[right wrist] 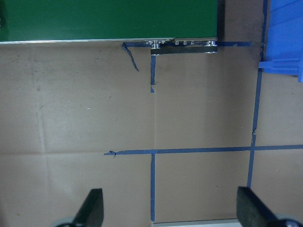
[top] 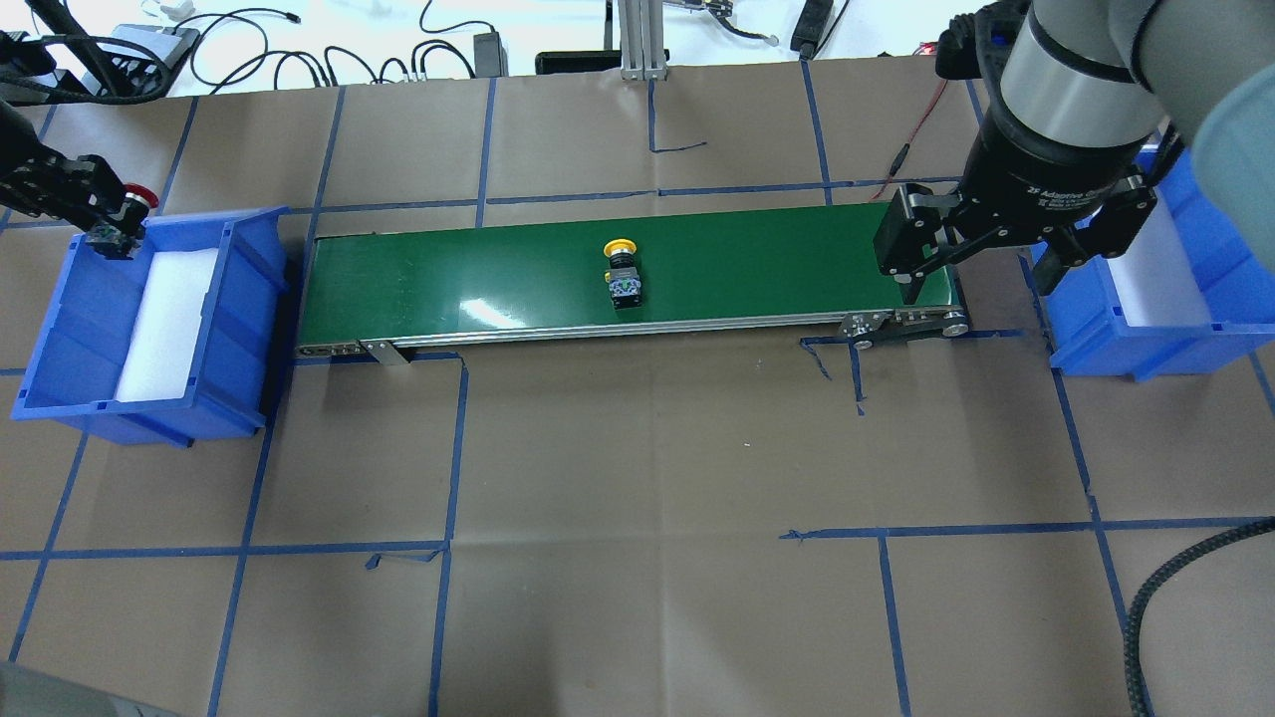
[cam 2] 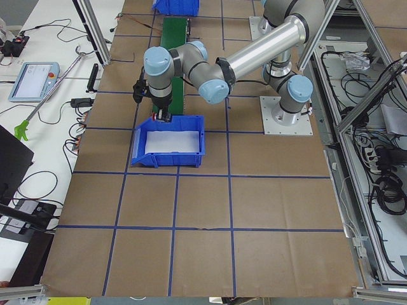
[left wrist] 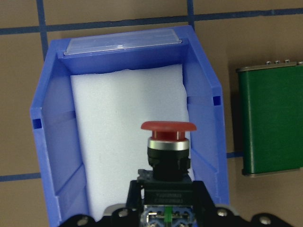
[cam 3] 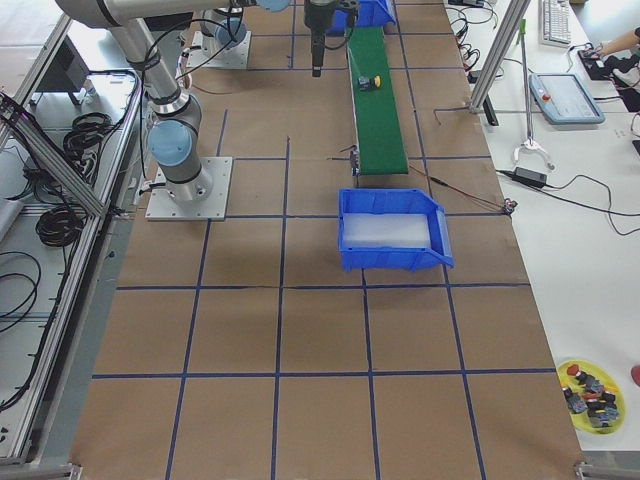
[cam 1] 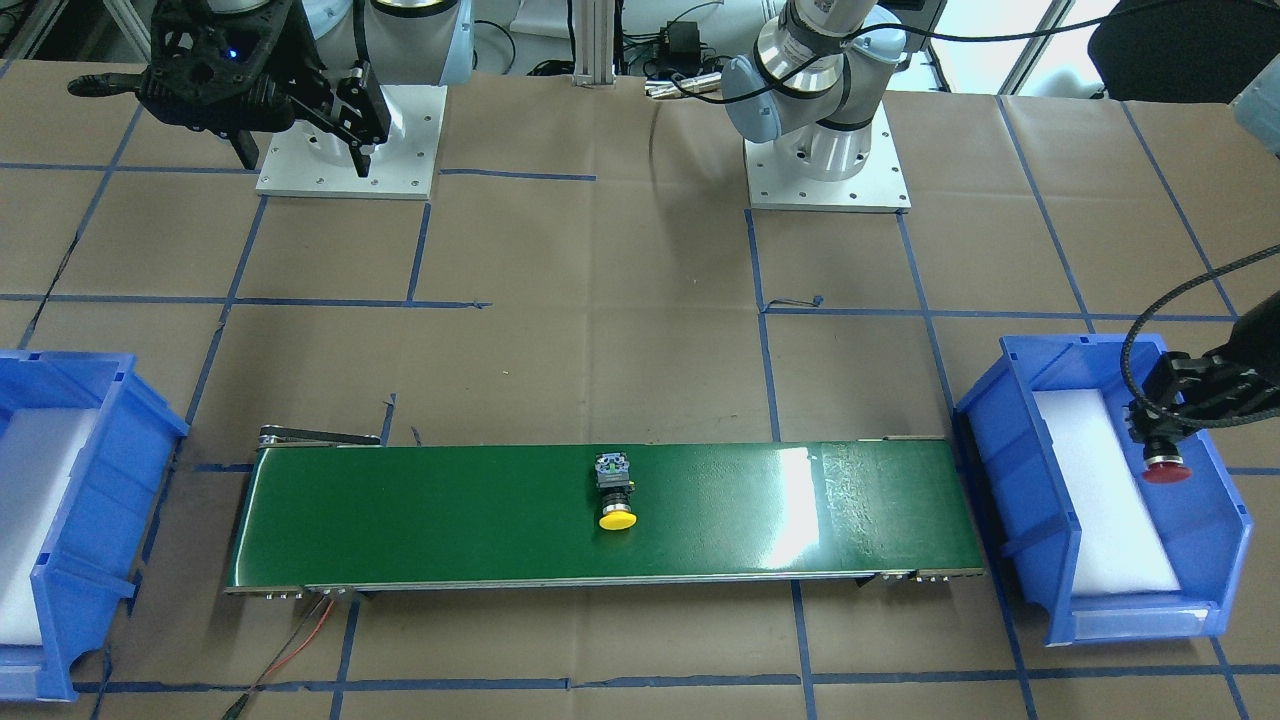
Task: Transport two buttons from left to right
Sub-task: 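Carry the red button to the conveyor and release it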
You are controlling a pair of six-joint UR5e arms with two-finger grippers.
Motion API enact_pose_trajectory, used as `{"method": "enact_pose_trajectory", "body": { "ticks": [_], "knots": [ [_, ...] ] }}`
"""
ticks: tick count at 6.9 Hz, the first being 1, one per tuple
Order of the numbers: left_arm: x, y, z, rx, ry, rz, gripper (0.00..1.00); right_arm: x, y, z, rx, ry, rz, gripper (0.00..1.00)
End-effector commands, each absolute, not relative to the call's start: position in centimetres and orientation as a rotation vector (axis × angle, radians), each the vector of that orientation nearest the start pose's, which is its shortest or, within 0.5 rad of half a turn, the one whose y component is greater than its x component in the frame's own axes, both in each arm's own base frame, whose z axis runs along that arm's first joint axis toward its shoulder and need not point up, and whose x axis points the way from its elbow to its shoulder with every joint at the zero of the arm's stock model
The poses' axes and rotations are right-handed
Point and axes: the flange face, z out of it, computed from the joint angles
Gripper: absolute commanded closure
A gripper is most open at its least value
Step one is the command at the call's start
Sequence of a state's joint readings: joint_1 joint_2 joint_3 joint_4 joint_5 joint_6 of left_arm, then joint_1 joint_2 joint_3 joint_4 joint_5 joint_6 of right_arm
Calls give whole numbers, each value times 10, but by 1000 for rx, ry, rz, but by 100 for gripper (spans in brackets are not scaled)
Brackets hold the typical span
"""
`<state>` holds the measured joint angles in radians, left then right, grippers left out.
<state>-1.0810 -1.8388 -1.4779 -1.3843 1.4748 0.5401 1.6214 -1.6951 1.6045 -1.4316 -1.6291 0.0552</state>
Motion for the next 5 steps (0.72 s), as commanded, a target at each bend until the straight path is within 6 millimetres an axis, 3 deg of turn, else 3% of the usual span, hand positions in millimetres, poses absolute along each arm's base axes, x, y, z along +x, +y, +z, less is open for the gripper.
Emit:
{"method": "enact_pose_trajectory", "body": {
  "ticks": [1,2,3,4,5],
  "knots": [
    [58,-611,407,-70,3221,-62,100,149,-426,516,5,3202,71,0],
    [5,-612,405,-97,3193,-40,100,149,-426,515,5,3202,74,0],
    [-34,-605,393,-131,3170,3,100,149,-426,515,5,3202,74,0],
    [-48,-600,369,-143,3167,-36,100,149,-426,515,5,3202,74,0],
    [-49,-595,338,-137,3161,-101,100,149,-426,515,5,3202,74,0]
  ]
}}
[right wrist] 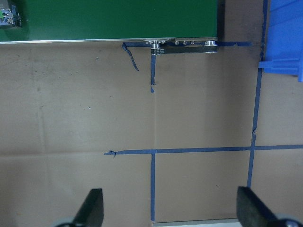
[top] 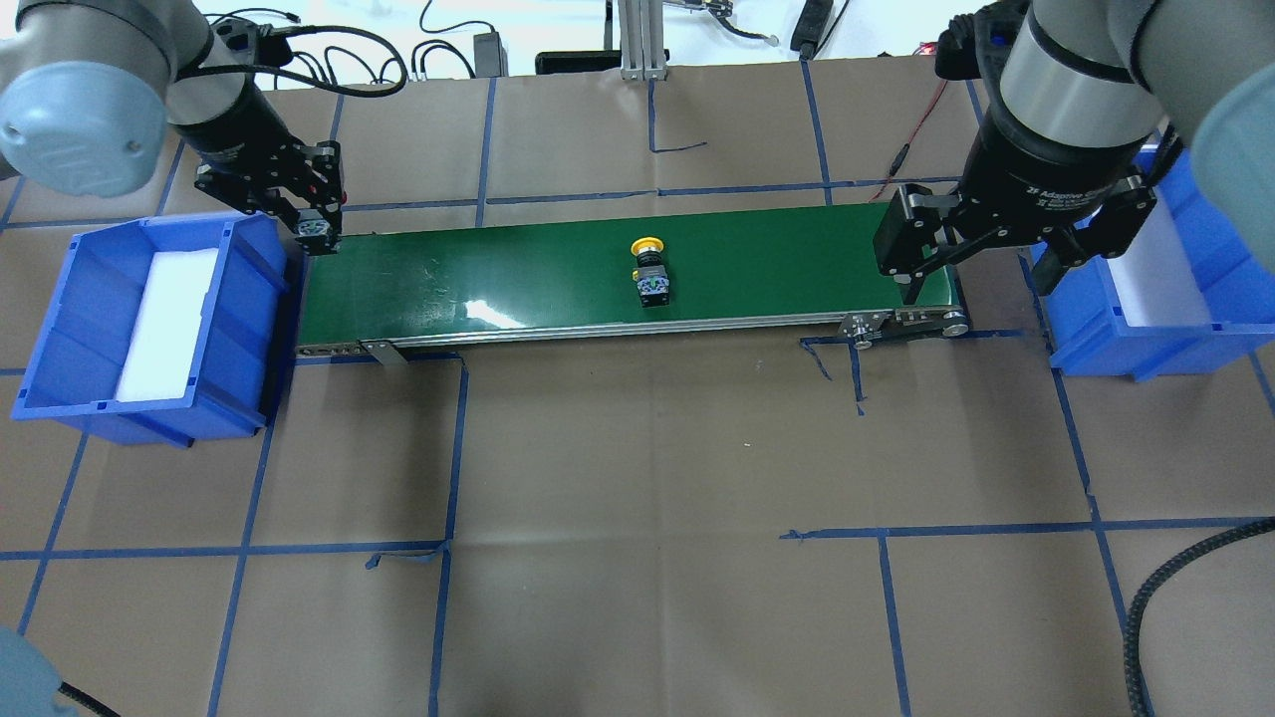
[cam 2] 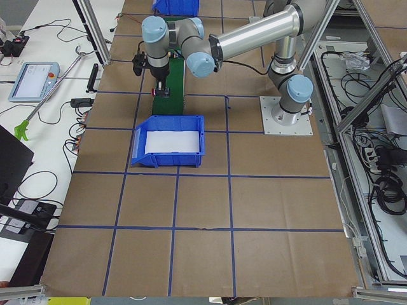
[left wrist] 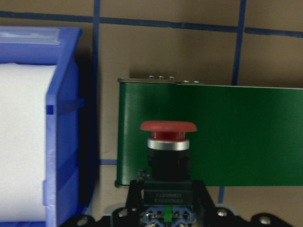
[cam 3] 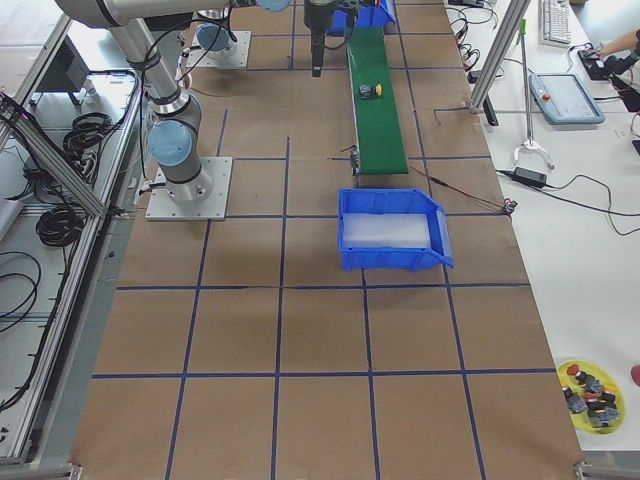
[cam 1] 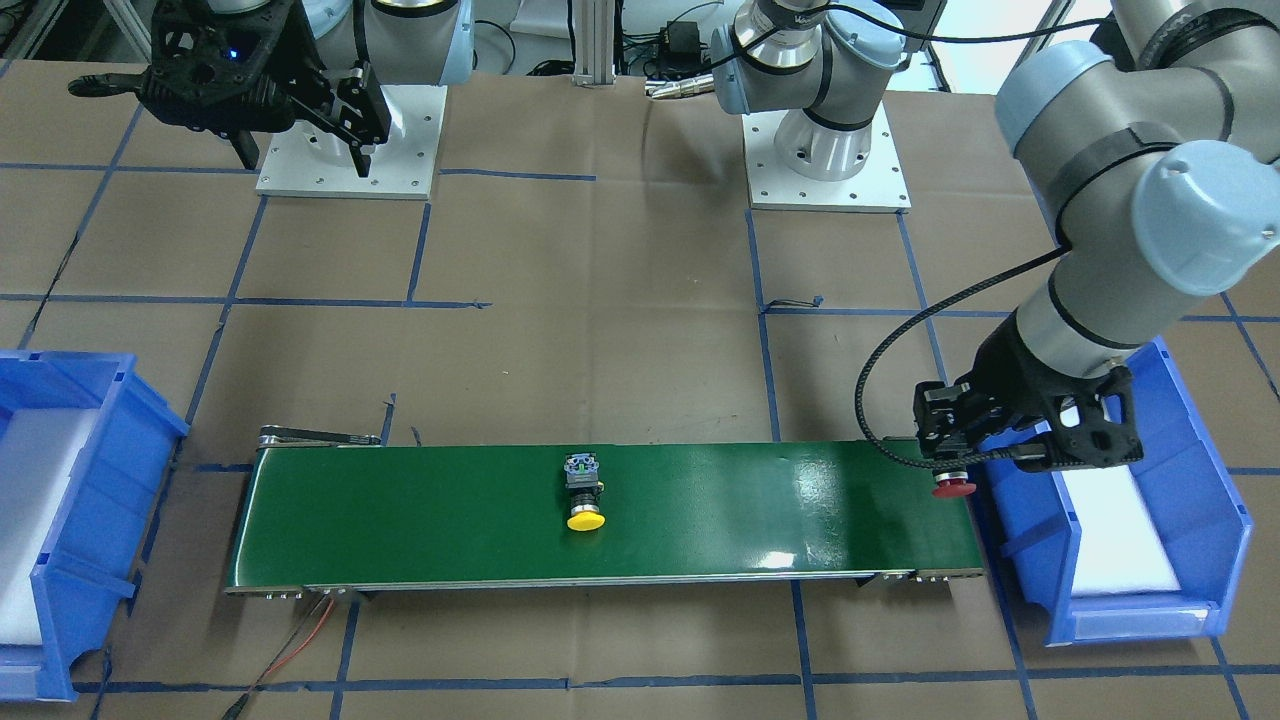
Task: Transport two buttons from left to right
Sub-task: 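Carry the red button to the conveyor and release it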
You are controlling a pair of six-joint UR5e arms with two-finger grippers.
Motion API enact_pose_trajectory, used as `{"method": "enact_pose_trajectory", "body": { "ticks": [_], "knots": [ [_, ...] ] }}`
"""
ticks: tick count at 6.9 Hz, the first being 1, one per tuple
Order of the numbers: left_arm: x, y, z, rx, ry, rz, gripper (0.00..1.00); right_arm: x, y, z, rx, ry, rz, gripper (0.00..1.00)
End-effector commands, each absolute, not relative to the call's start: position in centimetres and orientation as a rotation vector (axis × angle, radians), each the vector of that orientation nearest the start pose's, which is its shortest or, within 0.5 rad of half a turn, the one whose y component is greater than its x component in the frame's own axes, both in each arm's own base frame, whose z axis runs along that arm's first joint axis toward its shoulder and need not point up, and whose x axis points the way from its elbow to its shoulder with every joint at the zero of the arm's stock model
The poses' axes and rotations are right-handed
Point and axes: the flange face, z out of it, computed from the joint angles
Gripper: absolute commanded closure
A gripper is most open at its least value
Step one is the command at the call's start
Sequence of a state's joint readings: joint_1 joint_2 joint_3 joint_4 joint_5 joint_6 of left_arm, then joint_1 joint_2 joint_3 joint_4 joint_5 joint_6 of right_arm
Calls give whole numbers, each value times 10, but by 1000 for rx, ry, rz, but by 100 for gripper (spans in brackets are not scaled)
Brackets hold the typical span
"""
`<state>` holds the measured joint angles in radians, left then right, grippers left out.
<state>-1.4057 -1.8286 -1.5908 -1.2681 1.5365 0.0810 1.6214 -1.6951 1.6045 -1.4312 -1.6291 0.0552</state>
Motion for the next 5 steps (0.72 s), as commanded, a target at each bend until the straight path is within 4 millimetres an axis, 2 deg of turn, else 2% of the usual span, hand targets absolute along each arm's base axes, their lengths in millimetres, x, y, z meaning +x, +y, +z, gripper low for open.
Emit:
{"method": "enact_pose_trajectory", "body": {
  "ticks": [1,5],
  "knots": [
    [-48,-593,319,-133,3148,-177,100,149,-426,515,5,3202,74,0],
    [-40,-596,296,-30,3156,-127,100,149,-426,515,5,3202,74,0]
  ]
}}
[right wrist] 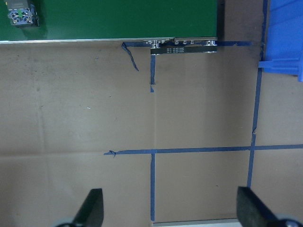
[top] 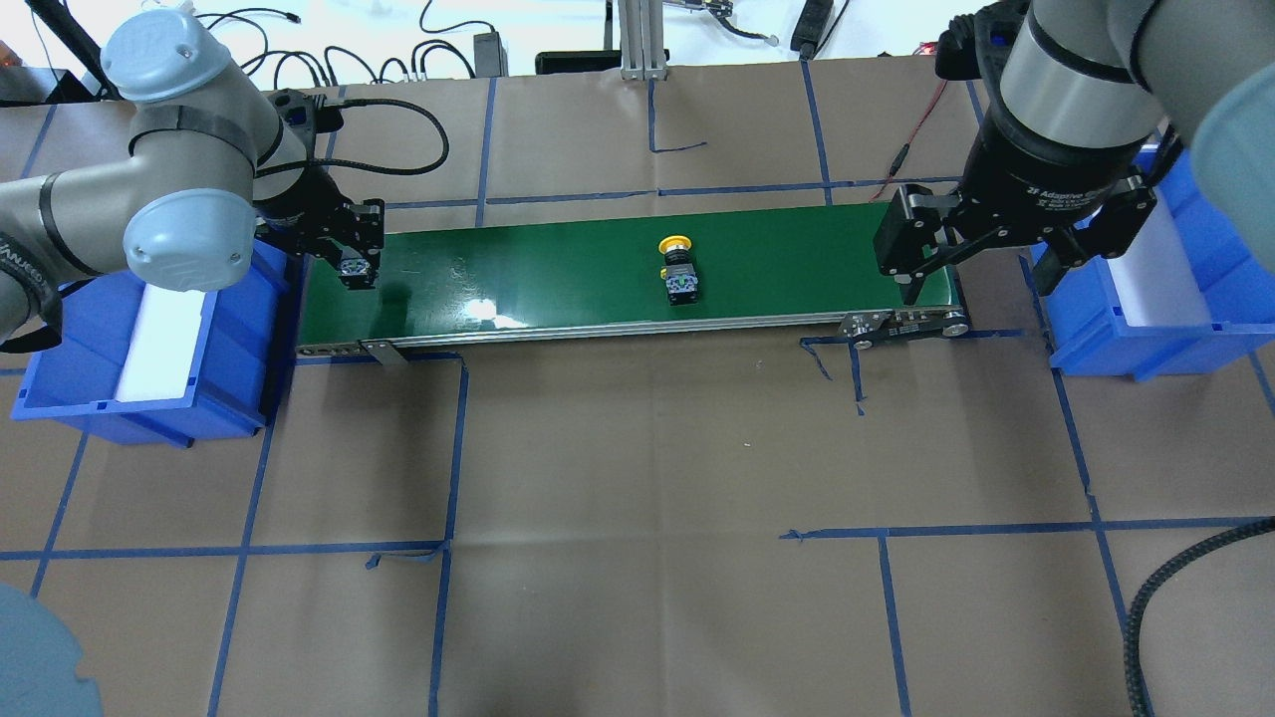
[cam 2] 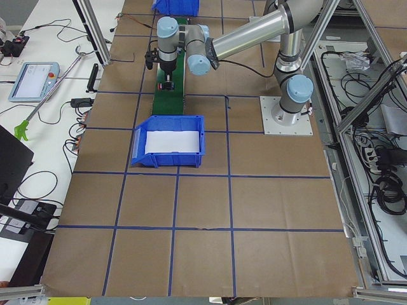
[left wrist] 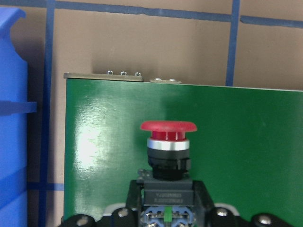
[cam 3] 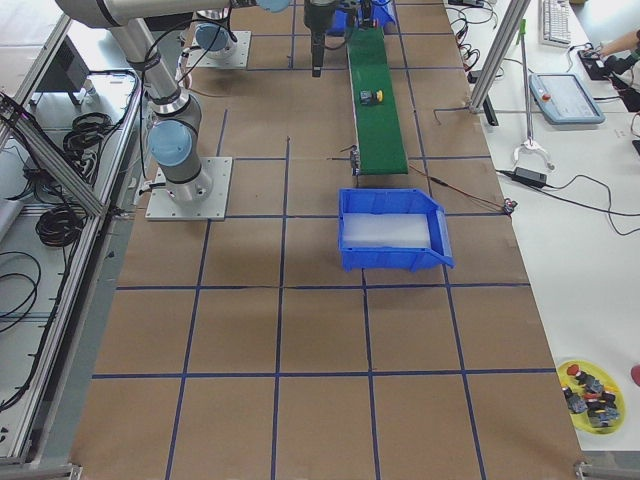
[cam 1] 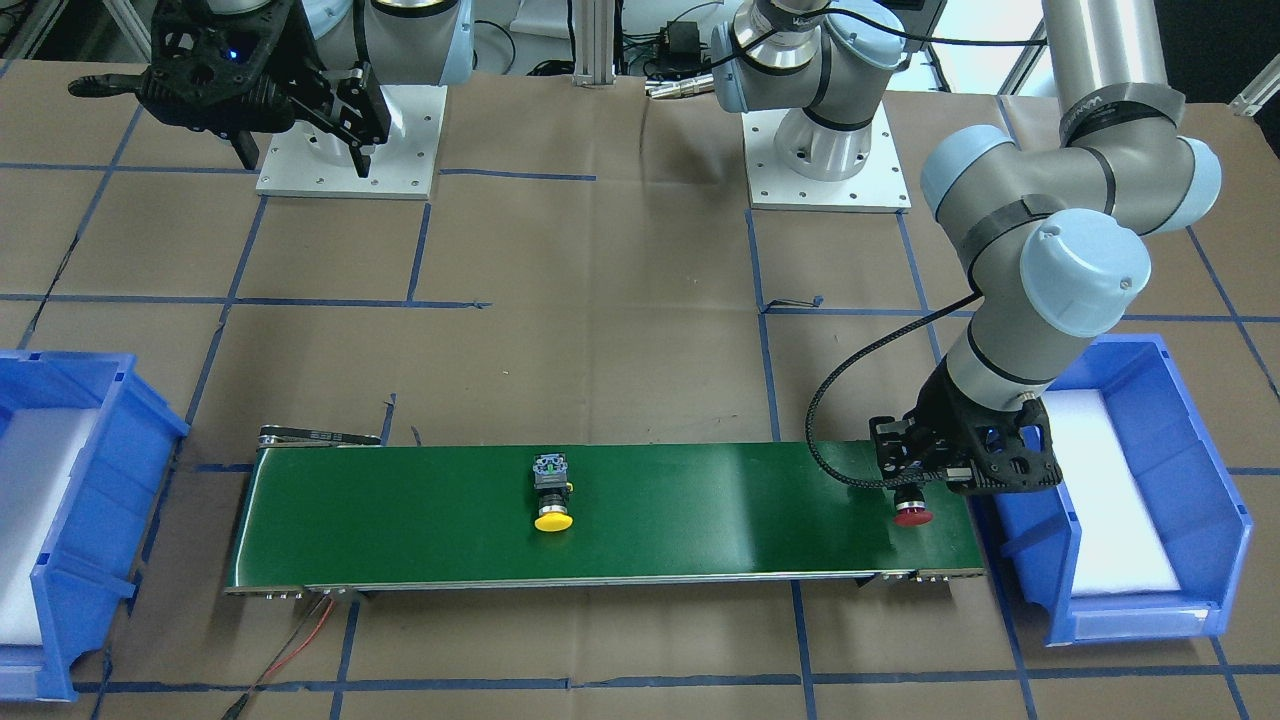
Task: Transport two buttons from left to right
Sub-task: 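Carry the red button to the conveyor and release it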
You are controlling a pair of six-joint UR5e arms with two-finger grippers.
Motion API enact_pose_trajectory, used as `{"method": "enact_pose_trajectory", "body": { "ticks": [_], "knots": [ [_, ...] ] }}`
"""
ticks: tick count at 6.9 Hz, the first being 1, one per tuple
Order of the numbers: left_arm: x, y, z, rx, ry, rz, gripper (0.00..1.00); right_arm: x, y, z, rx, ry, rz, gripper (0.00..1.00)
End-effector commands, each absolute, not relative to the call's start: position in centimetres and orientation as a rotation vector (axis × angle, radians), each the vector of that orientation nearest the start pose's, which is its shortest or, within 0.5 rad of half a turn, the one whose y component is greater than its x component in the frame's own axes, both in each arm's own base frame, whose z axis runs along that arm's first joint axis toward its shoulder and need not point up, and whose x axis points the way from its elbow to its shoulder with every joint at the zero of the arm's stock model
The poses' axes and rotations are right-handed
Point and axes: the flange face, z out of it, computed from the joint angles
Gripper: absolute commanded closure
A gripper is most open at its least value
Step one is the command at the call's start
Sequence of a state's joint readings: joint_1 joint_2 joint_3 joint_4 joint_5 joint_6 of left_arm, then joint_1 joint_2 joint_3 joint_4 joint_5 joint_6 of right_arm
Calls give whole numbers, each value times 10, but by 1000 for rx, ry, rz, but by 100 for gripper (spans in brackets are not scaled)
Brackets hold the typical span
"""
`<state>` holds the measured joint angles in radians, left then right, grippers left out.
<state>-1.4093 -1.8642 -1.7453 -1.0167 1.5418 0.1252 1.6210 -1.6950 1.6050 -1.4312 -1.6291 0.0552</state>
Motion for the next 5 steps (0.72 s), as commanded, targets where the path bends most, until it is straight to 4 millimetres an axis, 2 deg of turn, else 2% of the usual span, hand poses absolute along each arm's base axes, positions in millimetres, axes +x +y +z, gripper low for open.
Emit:
{"method": "enact_pose_trajectory", "body": {
  "ticks": [1,2,3,5],
  "knots": [
    [-39,-596,292,-30,3157,-117,100,149,-426,515,5,3202,74,0],
    [-38,-596,290,-35,3158,-108,100,149,-426,515,5,3202,74,0],
    [-25,-596,275,-26,3163,-78,100,149,-426,515,5,3202,74,0],
    [-18,-596,268,-39,3154,-120,100,149,-426,515,5,3202,74,0]
  ]
}}
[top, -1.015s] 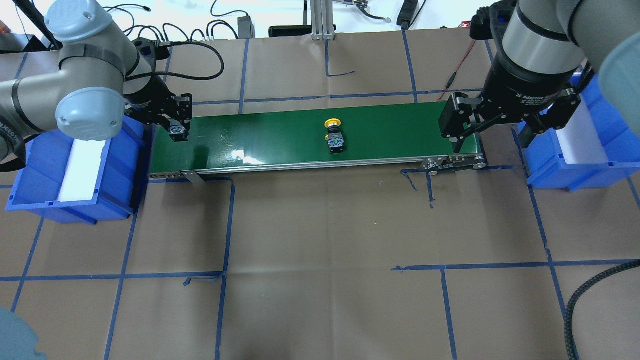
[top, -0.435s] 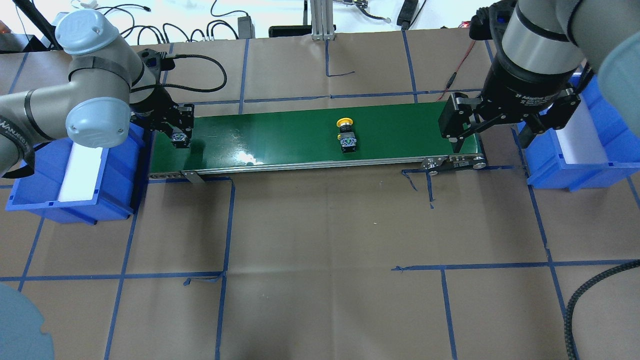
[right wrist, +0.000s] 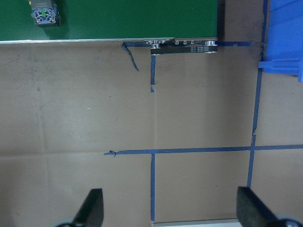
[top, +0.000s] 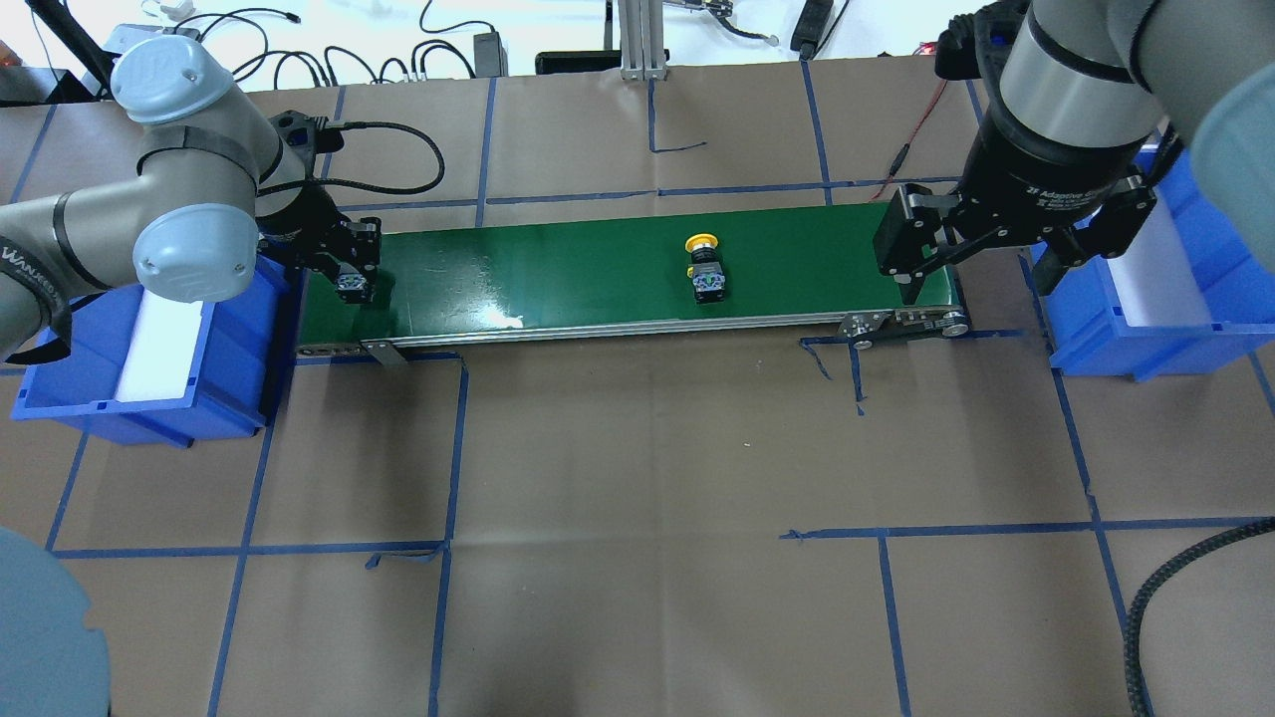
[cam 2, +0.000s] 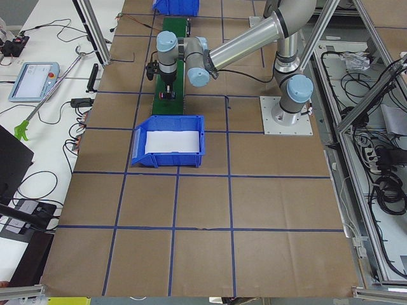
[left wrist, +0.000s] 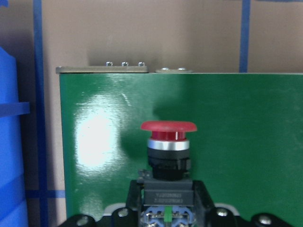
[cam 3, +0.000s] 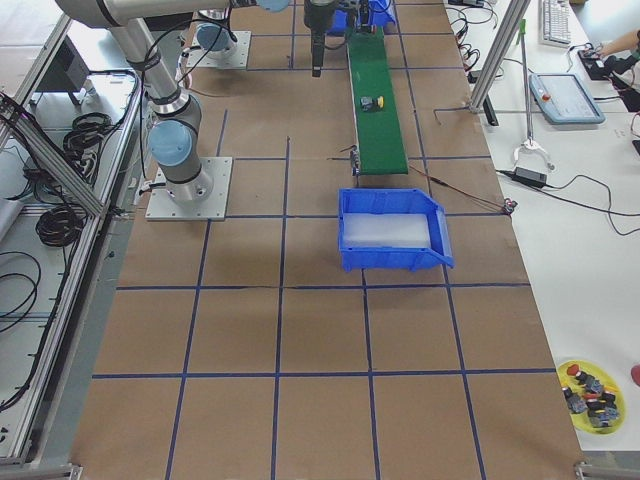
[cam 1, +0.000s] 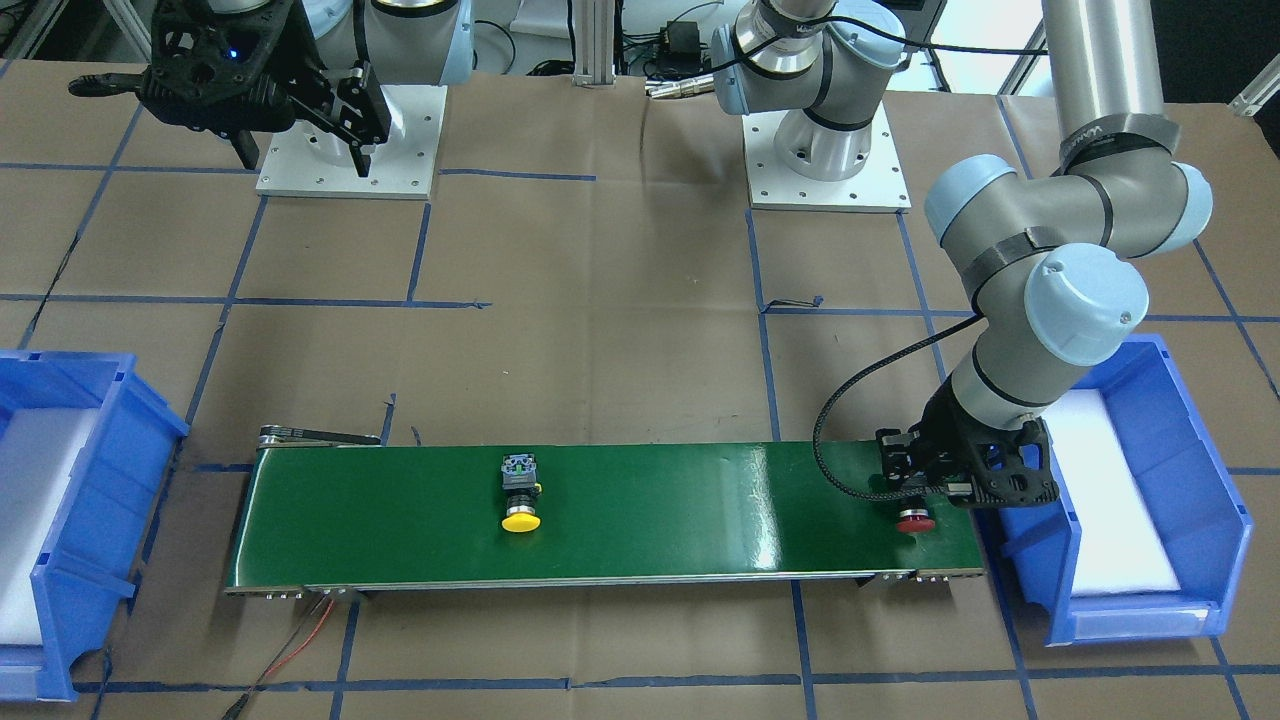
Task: Transport two buttons from left to right
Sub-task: 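Carry the red button to the conveyor and release it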
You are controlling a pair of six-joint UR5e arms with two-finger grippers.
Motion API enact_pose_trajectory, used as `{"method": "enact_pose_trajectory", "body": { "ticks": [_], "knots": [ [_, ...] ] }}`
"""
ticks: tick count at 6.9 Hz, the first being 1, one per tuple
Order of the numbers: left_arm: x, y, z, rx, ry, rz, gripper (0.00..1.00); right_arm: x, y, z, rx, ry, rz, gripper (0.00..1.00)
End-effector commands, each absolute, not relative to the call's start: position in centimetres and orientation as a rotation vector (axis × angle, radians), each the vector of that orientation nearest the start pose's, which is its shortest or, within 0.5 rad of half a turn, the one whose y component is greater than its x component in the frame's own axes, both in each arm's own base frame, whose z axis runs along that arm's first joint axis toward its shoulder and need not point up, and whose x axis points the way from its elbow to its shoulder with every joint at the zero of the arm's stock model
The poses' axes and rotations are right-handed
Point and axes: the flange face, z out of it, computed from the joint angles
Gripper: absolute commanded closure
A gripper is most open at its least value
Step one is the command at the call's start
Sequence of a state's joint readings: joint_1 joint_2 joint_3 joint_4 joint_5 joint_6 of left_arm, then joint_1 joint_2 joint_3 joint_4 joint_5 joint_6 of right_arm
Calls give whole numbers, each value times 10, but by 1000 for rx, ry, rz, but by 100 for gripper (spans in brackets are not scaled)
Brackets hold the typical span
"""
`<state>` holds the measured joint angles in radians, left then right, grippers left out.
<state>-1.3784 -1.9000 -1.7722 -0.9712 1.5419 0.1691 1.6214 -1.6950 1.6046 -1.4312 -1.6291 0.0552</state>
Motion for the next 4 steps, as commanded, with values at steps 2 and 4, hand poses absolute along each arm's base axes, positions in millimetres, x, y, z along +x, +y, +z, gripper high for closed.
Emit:
{"method": "enact_pose_trajectory", "body": {
  "ticks": [2,4],
  "knots": [
    [-18,-596,270,-54,3154,-125,1,149,-426,515,5,3202,74,0],
    [-19,-594,279,-54,3149,-143,0,148,-426,515,10,3201,74,0]
  ]
}}
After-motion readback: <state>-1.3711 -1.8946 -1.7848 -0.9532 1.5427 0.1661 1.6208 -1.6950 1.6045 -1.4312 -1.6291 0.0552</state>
